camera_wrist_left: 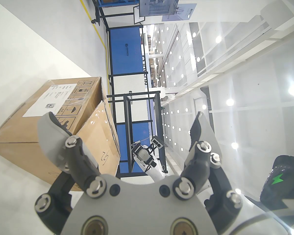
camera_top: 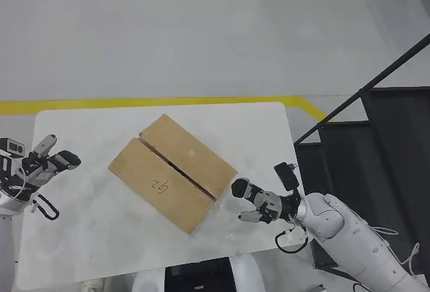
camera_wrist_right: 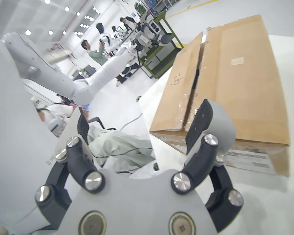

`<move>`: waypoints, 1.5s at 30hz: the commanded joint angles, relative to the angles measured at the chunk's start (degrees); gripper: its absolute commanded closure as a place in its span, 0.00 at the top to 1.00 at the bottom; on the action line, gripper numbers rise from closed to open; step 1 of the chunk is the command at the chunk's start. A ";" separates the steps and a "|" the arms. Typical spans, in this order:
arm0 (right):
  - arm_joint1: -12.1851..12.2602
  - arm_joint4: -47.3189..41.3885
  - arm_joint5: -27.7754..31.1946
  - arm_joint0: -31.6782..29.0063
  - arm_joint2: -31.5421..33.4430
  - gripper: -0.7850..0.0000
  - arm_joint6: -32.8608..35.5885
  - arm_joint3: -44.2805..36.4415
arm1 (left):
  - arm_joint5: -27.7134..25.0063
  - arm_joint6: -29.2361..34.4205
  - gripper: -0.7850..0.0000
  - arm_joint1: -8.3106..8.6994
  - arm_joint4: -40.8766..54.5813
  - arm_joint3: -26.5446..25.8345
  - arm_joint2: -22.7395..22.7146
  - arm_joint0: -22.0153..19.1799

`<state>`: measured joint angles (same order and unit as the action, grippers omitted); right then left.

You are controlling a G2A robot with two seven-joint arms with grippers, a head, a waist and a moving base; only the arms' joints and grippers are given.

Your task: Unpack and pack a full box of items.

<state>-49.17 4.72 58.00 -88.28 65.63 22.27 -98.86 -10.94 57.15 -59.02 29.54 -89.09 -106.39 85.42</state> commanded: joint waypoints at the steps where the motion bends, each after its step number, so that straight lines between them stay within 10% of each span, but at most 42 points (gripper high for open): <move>1: 0.03 -1.05 0.00 0.12 -0.11 1.00 0.29 -0.01 | 0.00 0.00 1.00 0.00 0.00 0.00 0.00 0.00; 16: -0.02 -1.75 -0.52 -0.22 -0.57 1.00 0.13 0.02 | 0.00 0.00 1.00 0.00 0.00 0.00 0.00 0.00; 27: -0.14 -28.04 -12.73 -0.57 -8.26 1.00 11.99 2.72 | 0.00 0.00 1.00 0.00 0.00 0.00 0.00 0.00; 45: -4.14 -39.26 -15.47 4.83 -14.23 1.00 10.35 10.73 | 0.00 0.00 1.00 0.00 0.00 0.00 0.00 0.00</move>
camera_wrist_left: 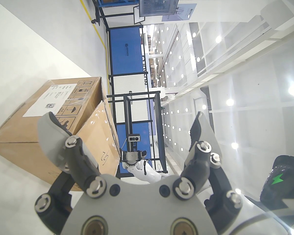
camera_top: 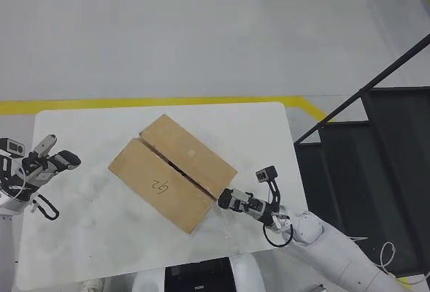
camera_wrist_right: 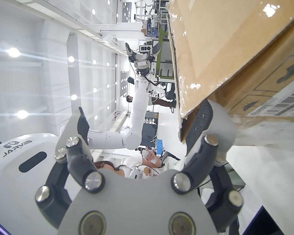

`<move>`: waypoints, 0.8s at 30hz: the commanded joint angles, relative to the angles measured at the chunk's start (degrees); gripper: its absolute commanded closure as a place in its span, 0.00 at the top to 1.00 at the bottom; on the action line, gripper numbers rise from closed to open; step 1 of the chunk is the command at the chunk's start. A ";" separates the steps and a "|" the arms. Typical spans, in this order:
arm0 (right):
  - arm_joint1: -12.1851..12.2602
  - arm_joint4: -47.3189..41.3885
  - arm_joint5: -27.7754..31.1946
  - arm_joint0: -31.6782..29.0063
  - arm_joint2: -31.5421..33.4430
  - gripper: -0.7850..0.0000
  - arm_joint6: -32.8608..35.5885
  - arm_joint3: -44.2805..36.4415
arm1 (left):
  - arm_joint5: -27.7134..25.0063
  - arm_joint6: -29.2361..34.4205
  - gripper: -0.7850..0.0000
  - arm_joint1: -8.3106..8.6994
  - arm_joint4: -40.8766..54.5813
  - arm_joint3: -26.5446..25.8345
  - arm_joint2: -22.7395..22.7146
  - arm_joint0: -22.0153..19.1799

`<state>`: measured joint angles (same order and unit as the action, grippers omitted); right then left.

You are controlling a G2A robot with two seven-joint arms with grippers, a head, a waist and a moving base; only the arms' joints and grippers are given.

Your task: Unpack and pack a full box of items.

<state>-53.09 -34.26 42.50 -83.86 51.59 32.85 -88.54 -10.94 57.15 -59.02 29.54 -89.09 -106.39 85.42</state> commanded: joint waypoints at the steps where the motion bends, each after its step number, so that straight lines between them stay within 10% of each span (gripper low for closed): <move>1: -0.47 -0.66 0.01 0.81 -0.38 1.00 -0.52 0.84 | 0.00 0.00 1.00 0.00 0.00 0.00 0.00 0.00; 24: -2.78 -2.43 6.08 10.99 6.50 1.00 2.23 7.16 | 0.00 0.00 1.00 0.00 0.00 0.00 0.00 0.00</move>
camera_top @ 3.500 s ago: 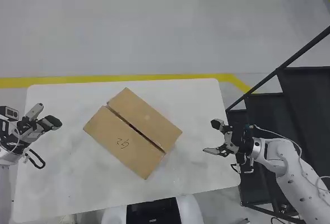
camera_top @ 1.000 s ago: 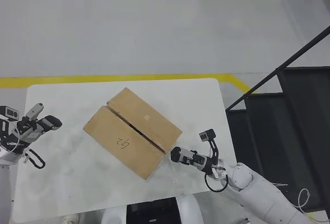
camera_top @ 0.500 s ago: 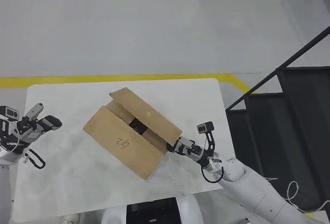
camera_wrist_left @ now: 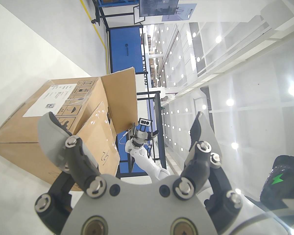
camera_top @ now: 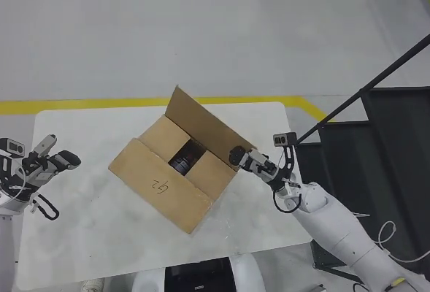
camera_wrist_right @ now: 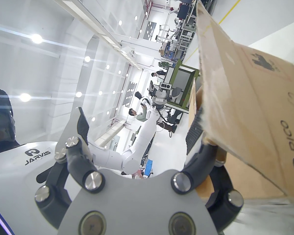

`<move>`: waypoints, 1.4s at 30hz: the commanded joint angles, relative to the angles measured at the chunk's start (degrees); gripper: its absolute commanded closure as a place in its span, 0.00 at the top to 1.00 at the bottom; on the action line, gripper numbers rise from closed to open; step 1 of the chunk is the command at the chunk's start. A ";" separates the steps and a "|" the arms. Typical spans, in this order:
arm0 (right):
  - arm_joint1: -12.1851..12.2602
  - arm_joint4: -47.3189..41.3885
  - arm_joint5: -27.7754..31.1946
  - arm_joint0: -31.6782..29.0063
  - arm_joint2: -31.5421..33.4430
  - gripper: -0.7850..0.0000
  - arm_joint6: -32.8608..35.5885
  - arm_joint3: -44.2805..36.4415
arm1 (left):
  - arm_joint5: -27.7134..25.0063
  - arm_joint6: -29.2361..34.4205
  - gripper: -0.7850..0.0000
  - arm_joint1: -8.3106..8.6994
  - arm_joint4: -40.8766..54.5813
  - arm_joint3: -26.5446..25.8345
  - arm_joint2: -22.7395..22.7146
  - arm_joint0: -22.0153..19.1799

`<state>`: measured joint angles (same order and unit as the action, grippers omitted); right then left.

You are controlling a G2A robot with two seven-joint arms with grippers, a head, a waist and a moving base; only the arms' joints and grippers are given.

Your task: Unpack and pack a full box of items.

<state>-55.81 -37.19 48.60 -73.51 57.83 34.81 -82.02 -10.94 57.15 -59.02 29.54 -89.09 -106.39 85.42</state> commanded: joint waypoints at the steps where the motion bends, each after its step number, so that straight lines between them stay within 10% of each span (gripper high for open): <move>1: -0.17 0.78 0.27 1.12 0.34 1.00 0.67 1.03 | 0.00 0.00 1.00 0.00 0.00 0.00 0.00 0.00; 29: -5.86 20.70 -1.16 7.22 -5.10 1.00 -12.58 17.48 | 0.00 0.00 1.00 0.00 0.00 0.00 0.00 0.00; 42: -3.94 26.18 -0.72 2.63 0.75 1.00 -5.68 -1.71 | 0.00 0.00 1.00 0.00 0.00 0.00 0.00 0.00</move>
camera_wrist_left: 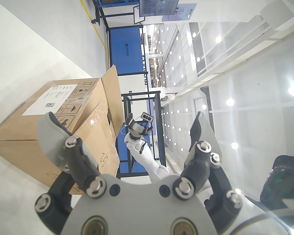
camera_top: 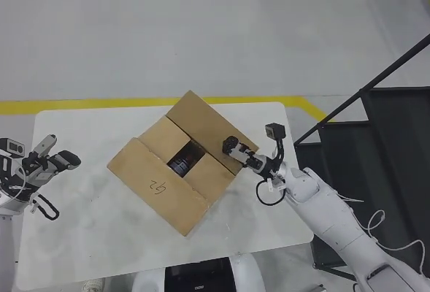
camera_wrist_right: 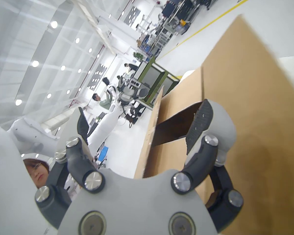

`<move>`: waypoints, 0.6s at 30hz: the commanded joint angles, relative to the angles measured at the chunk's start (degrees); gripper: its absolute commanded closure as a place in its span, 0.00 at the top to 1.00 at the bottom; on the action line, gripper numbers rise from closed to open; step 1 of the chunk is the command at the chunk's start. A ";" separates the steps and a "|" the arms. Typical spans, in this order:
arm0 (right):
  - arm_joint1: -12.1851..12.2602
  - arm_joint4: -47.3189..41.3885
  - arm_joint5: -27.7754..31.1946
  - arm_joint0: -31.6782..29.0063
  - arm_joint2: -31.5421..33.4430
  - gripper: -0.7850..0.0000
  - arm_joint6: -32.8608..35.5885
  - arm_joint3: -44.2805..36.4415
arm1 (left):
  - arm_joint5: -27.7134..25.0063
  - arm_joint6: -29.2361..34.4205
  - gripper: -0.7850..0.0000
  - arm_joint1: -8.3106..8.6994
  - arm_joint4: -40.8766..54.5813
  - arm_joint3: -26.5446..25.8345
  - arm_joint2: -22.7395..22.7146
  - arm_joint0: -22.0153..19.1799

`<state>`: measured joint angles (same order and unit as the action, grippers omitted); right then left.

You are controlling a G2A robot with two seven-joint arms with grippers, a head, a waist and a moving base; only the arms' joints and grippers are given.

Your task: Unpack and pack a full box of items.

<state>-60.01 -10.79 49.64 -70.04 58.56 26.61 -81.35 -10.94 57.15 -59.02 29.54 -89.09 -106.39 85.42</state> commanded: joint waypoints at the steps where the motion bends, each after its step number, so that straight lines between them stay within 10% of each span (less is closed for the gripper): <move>1: 0.52 -0.27 -3.47 -1.52 0.18 1.00 4.34 -3.93 | 0.00 0.00 1.00 0.00 0.00 0.00 0.00 0.00; 18: -0.75 1.47 -9.25 -4.93 -7.76 1.00 10.51 -8.07 | 0.44 -3.03 1.00 0.13 0.75 -0.61 -1.75 0.31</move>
<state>-60.63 -8.39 39.93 -74.98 51.28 36.86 -88.93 -10.40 54.35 -58.92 29.90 -89.70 -107.78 85.68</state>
